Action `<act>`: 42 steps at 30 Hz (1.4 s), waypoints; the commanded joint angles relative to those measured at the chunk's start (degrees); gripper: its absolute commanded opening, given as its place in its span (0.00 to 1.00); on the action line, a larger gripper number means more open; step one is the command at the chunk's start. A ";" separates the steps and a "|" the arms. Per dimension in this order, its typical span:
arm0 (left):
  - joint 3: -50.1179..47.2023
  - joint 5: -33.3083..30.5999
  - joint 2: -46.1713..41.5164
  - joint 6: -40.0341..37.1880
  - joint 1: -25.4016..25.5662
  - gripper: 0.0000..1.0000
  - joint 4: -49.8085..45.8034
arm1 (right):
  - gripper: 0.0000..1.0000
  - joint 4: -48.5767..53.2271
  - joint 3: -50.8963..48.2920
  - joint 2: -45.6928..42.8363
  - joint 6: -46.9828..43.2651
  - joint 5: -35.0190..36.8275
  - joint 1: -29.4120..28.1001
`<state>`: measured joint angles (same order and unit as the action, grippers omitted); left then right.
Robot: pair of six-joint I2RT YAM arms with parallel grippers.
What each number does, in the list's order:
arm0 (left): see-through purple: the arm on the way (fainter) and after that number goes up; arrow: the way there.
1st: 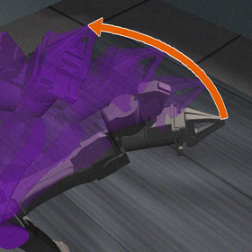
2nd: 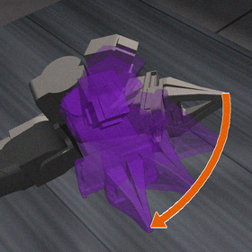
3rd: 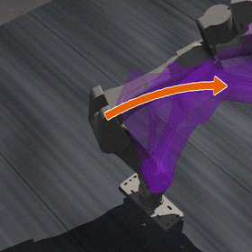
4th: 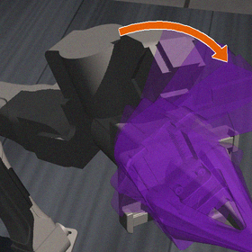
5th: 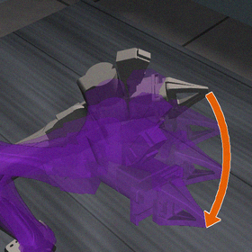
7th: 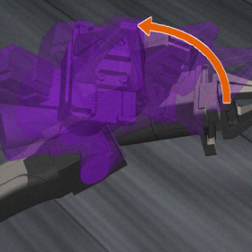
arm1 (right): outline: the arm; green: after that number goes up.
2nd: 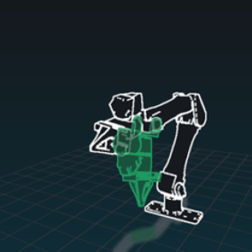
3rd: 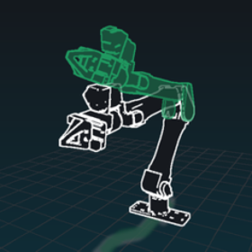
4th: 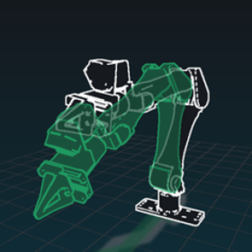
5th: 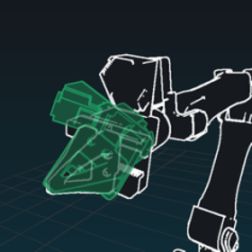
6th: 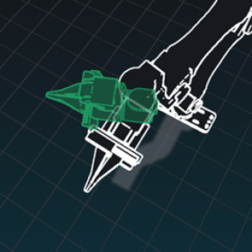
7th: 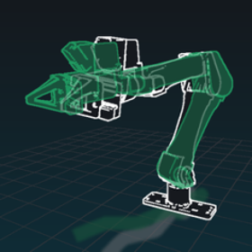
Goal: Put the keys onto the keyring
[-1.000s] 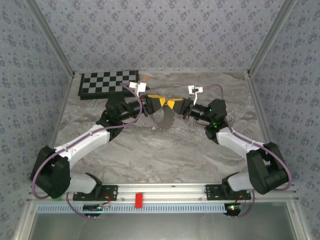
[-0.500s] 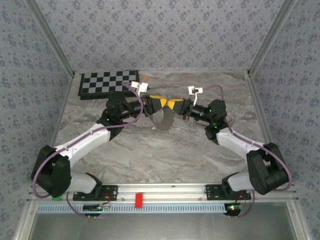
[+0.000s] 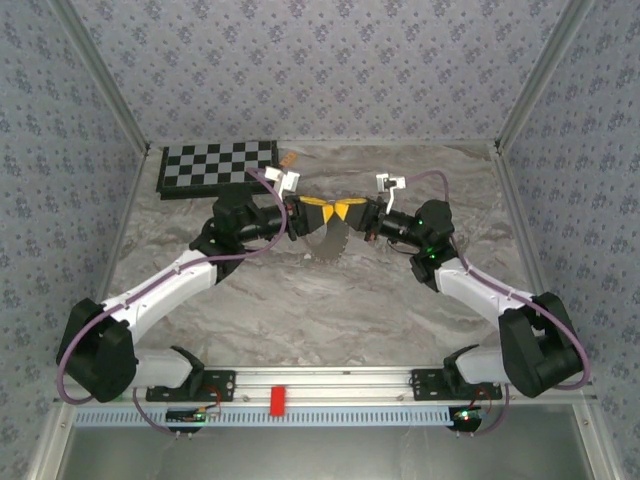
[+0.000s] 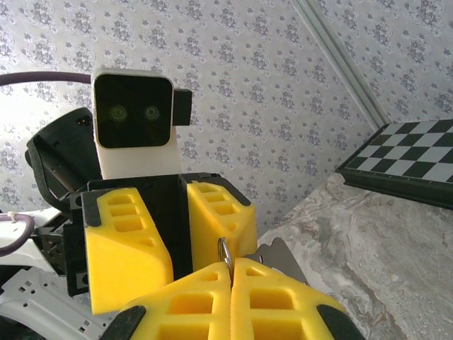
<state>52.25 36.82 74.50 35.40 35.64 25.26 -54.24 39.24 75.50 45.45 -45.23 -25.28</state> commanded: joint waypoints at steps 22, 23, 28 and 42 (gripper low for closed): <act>1.81 2.21 -0.16 0.11 0.51 0.14 4.15 | 0.00 0.48 -0.12 -1.55 -1.56 1.11 -0.17; 1.87 2.29 -0.04 0.10 0.56 0.15 4.16 | 0.00 0.47 -0.08 -1.63 -1.54 1.11 -0.17; 2.07 2.73 0.64 -0.37 0.62 0.16 3.57 | 0.00 0.51 -0.03 -1.63 -1.47 1.11 -0.19; 1.44 2.49 0.73 -1.54 0.72 0.15 3.05 | 0.00 0.01 -0.06 -1.66 -0.94 1.77 0.11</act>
<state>52.47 37.71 75.44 34.98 35.70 26.74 -52.86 39.22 75.31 44.49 -45.15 -25.39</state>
